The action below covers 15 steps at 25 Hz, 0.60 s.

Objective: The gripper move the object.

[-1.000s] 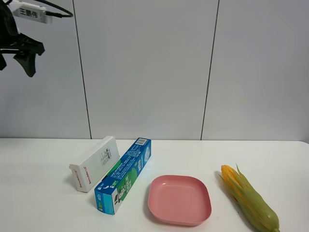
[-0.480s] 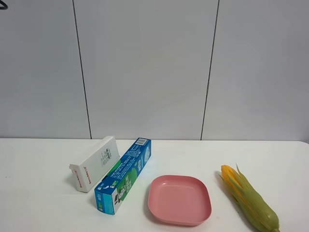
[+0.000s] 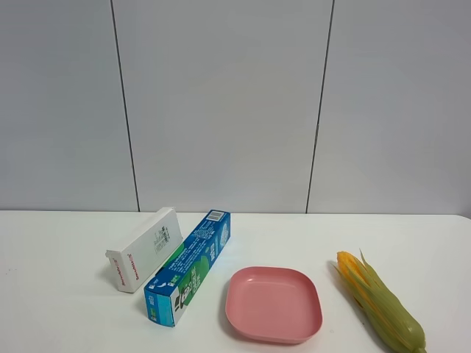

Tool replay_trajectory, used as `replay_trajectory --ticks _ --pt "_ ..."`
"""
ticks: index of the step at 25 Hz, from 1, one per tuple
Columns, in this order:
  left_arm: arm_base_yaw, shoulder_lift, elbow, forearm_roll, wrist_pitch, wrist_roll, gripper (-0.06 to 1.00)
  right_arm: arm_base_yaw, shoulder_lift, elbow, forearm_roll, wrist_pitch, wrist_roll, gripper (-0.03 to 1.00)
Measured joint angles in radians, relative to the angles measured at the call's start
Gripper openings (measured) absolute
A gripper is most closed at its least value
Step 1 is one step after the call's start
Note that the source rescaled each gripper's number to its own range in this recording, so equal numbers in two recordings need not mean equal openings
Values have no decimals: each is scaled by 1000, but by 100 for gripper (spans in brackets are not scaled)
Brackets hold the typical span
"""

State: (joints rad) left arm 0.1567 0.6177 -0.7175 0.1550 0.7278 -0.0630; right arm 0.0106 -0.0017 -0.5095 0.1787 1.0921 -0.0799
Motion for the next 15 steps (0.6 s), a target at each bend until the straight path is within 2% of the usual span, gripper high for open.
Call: replay_trajectory --ticks 2,6,8,11,15 --pt "0 -109 23 -19 57 0 58 0 0 0 0 0 0 100" --pt "0 -283 37 -42 188 -2 83 0 0 0 0 0 0 100" --pt "0 -348 37 -45 233 -4 91 0 0 0 0 0 0 100" --pt "0 -444 37 -47 279 -4 96 0 0 0 0 0 0 100" --pt "0 -547 38 -52 349 -4 98 0 0 0 0 0 0 100"
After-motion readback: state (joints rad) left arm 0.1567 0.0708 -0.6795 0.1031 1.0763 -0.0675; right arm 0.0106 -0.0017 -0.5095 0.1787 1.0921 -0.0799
